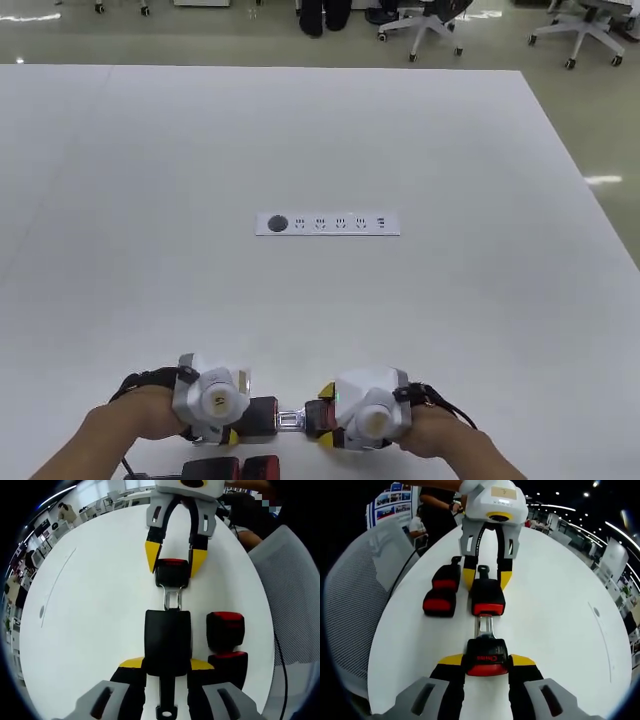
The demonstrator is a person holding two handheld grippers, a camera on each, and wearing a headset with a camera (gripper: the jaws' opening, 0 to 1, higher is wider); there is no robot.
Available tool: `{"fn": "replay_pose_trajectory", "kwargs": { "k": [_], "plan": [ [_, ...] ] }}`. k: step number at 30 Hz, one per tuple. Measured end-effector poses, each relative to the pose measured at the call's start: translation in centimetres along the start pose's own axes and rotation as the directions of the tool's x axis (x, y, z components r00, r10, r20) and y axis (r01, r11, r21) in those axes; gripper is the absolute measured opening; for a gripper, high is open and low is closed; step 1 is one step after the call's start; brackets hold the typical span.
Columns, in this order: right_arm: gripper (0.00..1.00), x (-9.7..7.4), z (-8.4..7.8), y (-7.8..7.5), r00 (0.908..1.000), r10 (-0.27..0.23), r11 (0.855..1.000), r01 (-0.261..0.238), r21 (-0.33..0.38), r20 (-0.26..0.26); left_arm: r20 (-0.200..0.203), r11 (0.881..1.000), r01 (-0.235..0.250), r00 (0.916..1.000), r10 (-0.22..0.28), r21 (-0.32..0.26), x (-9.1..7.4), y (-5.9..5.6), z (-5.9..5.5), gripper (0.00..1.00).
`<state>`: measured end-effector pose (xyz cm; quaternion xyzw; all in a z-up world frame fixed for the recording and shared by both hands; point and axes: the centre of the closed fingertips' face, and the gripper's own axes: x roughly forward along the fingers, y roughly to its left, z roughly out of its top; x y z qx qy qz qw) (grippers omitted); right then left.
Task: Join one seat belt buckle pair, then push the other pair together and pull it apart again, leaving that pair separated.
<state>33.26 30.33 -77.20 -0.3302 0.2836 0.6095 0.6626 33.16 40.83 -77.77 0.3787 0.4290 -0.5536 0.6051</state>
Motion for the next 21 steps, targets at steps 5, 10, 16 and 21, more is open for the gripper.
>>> {"fn": "replay_pose_trajectory", "kwargs": {
  "k": [5,10,16,21],
  "plan": [
    [0.3,-0.1,-0.6,-0.2,0.9999,-0.003,1.0,0.003,-0.004,-0.011,-0.002,1.0,-0.002,1.0,0.002,-0.001,-0.1,-0.1,0.1,0.32],
    [0.3,-0.6,-1.1,-0.1,0.9997,-0.008,1.0,0.008,-0.001,-0.022,0.001,1.0,-0.001,1.0,0.001,0.002,-0.2,-0.2,0.2,0.32],
    [0.3,-1.3,-1.3,-0.1,0.9996,-0.006,1.0,0.006,-0.007,-0.028,0.004,1.0,0.0,1.0,0.0,0.004,-0.3,-0.2,0.1,0.32],
    [0.3,-1.5,-1.7,-0.1,0.9992,-0.01,1.0,0.009,-0.018,-0.04,0.008,1.0,-0.002,1.0,0.002,0.005,-0.2,-0.2,0.1,0.32]
  ]
}}
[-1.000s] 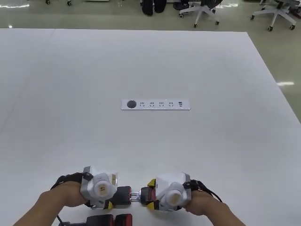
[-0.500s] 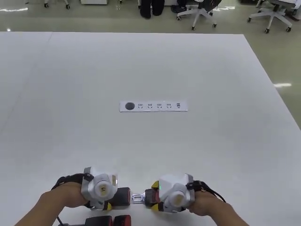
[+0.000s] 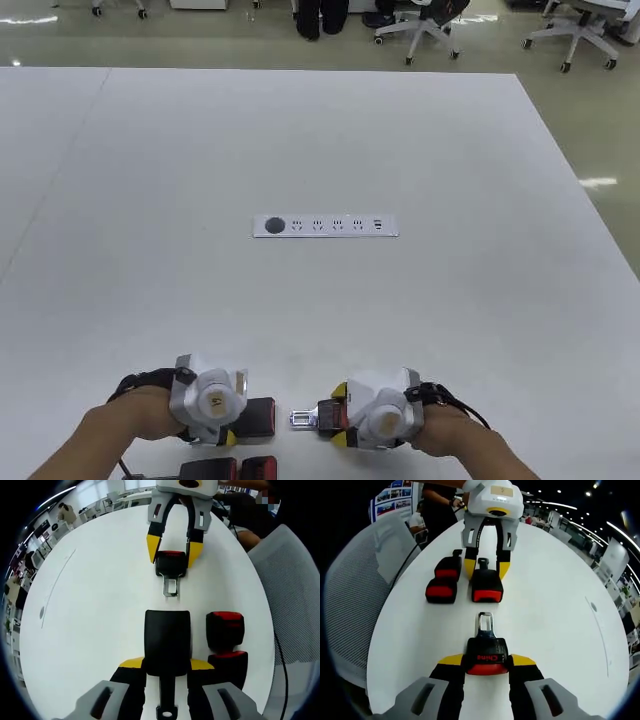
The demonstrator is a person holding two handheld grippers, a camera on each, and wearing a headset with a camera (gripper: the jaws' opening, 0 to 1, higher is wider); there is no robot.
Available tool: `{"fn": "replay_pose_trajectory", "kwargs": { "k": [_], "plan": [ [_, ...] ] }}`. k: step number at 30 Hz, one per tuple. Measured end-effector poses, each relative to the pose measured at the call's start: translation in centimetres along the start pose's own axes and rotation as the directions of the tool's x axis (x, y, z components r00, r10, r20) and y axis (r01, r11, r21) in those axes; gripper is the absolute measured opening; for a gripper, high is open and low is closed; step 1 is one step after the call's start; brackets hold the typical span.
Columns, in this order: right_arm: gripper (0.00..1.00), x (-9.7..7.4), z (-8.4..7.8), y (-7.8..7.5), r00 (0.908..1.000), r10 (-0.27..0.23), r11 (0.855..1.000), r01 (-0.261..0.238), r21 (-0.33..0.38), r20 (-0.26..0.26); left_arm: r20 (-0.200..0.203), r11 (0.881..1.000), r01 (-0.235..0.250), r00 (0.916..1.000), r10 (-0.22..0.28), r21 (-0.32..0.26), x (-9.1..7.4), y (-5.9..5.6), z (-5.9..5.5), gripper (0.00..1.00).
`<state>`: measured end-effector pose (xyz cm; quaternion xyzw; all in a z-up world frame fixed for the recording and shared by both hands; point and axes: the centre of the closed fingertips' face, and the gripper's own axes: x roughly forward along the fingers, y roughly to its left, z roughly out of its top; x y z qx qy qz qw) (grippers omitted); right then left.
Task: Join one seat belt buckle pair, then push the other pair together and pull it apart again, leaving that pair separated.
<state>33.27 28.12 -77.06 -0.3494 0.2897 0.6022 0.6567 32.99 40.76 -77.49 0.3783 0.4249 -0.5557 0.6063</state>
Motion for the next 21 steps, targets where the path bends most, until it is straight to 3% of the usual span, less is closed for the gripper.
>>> {"fn": "replay_pose_trajectory", "kwargs": {
  "k": [21],
  "plan": [
    [0.32,-1.4,-2.6,0.0,0.9994,-0.001,1.0,0.001,-0.001,-0.035,0.019,1.0,-0.005,0.9998,0.005,0.006,-0.3,-0.3,0.5,0.33]
  ]
}}
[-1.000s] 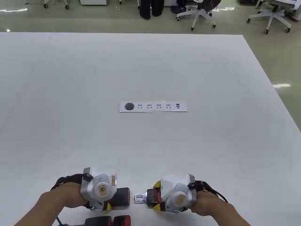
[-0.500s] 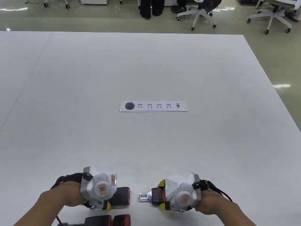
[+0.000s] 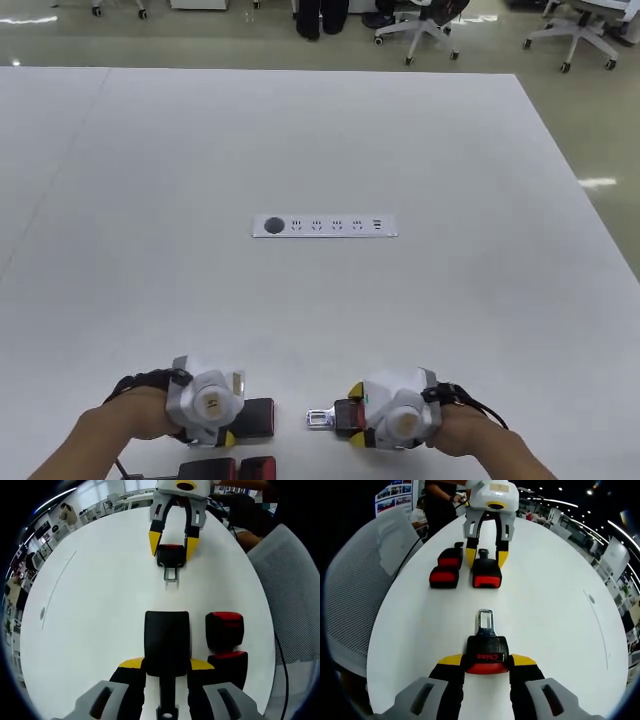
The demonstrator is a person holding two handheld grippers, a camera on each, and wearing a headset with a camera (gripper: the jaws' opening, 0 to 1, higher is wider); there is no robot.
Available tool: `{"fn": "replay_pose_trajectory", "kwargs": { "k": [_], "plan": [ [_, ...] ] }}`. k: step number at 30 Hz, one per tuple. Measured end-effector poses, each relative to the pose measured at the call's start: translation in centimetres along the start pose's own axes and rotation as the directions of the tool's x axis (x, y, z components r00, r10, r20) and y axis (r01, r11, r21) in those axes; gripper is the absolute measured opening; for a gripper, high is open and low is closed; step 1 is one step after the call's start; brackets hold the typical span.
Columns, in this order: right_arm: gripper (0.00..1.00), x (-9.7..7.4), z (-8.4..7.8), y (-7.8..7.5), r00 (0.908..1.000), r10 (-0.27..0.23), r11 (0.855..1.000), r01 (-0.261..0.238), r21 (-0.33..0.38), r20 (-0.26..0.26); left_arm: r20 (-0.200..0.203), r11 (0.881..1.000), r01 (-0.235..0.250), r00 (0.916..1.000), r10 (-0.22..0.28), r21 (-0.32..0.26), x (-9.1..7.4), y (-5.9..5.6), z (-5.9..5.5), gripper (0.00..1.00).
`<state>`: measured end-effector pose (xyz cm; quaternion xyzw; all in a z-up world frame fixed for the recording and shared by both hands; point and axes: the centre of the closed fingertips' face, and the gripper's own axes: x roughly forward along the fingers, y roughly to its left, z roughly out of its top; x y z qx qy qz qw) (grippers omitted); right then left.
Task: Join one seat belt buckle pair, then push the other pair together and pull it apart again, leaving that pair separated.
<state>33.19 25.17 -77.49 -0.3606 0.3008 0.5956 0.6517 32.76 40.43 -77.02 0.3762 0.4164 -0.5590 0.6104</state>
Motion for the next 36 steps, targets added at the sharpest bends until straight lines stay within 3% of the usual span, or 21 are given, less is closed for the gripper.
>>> {"fn": "replay_pose_trajectory", "kwargs": {
  "k": [6,11,19,28,30,32,36],
  "plan": [
    [0.32,0.2,0.0,0.1,1.0,0.001,1.0,-0.001,0.002,0.004,0.0,0.999,-0.007,1.0,0.007,0.032,0.1,0.1,-0.2,0.33],
    [0.39,0.2,-0.1,-0.1,1.0,-0.006,1.0,0.006,-0.011,0.006,-0.008,0.999,-0.025,0.9997,0.025,0.045,0.2,0.4,-0.2,0.35],
    [0.44,-1.3,0.0,-0.3,0.9995,-0.033,0.999,0.033,0.0,0.001,-0.001,0.998,-0.053,0.9986,0.053,0.04,-0.4,0.4,-0.3,0.37],
    [0.5,-3.4,0.0,-0.1,0.9979,-0.064,0.997,0.064,0.04,0.009,0.061,0.995,-0.089,0.9939,0.092,-0.055,-2.2,0.5,-0.4,0.4],
    [0.52,-3.8,-0.1,-0.1,0.9971,-0.075,0.996,0.075,0.048,0.011,0.079,0.992,-0.093,0.9918,0.1,-0.079,-2.4,1.0,-1.0,0.41],
    [0.52,-4.3,0.0,0.0,0.9965,-0.082,0.995,0.081,0.061,0.016,0.101,0.989,-0.099,0.9887,0.11,-0.11,-2.6,0.6,-0.8,0.42],
    [0.56,-4.9,-0.1,0.6,0.9959,-0.085,0.992,0.082,0.093,0.03,0.135,0.981,-0.102,0.9829,0.125,-0.162,-2.6,0.5,-1.8,0.43]
  ]
}}
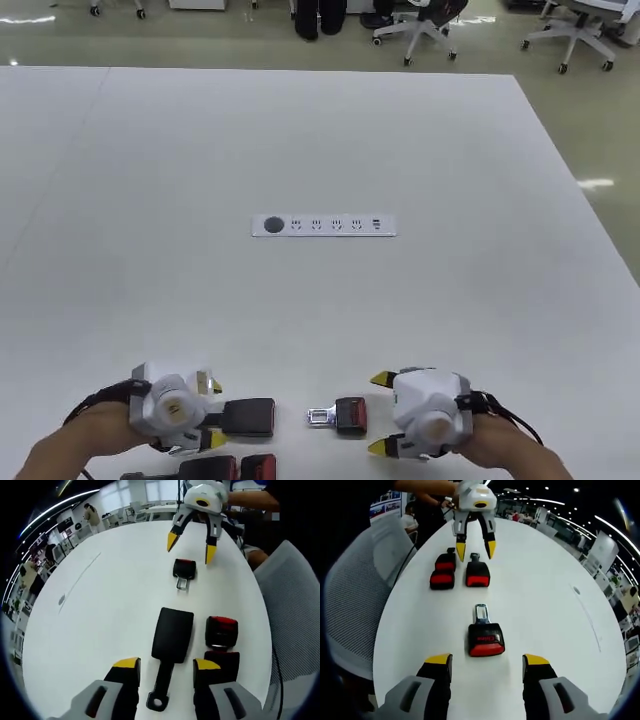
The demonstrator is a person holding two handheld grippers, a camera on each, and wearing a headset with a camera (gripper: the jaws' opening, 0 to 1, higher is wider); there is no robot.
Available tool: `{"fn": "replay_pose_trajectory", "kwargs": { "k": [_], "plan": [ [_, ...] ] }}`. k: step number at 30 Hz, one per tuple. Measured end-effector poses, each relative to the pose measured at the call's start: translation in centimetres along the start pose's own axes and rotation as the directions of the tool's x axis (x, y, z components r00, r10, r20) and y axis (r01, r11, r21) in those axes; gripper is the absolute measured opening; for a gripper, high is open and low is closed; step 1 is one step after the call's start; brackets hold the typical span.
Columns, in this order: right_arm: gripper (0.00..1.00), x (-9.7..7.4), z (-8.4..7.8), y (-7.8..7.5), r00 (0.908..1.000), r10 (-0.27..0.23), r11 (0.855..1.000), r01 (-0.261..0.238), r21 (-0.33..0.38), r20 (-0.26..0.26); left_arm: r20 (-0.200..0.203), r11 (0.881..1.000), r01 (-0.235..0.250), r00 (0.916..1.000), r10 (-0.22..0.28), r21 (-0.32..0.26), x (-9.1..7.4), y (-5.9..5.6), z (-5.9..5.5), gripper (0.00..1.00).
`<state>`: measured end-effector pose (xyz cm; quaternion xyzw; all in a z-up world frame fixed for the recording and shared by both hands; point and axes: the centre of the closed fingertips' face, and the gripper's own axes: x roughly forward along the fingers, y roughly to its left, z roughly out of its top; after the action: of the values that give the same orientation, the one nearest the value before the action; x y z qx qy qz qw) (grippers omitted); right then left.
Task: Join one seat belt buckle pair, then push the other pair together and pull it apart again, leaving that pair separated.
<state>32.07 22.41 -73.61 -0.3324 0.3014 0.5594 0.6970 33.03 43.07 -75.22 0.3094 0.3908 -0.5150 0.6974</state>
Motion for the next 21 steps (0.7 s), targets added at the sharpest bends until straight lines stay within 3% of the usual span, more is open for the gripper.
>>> {"fn": "replay_pose_trajectory", "kwargs": {
  "k": [4,6,9,13,18,21],
  "plan": [
    [0.58,0.2,-0.8,0.3,0.9998,-0.005,1.0,0.004,0.028,0.018,0.051,0.997,-0.016,0.9985,0.02,-0.071,-1.2,-0.3,-0.1,0.46],
    [0.6,0.3,-1.3,0.8,0.9995,-0.005,0.999,0.004,0.054,0.032,0.081,0.995,-0.027,0.9961,0.035,-0.101,-1.1,-0.1,-1.1,0.46],
    [0.62,0.4,-2.0,1.3,0.9989,-0.006,0.996,0.002,0.084,0.047,0.113,0.991,-0.031,0.9926,0.045,-0.131,-1.7,-0.7,-1.5,0.48],
    [0.64,0.1,-2.3,2.0,0.9975,-0.013,0.992,0.005,0.123,0.07,0.161,0.98,-0.04,0.9843,0.072,-0.196,-2.4,-1.0,-2.1,0.5],
    [0.66,-0.6,-2.3,2.5,0.9954,-0.039,0.986,0.023,0.168,0.088,0.229,0.962,-0.062,0.9654,0.125,-0.266,-3.5,-1.4,-3.0,0.54],
    [0.68,-0.7,-2.6,2.7,0.994,-0.055,0.979,0.036,0.199,0.094,0.237,0.955,-0.083,0.9591,0.154,-0.284,-4.4,-2.1,-3.3,0.57]
  ]
}}
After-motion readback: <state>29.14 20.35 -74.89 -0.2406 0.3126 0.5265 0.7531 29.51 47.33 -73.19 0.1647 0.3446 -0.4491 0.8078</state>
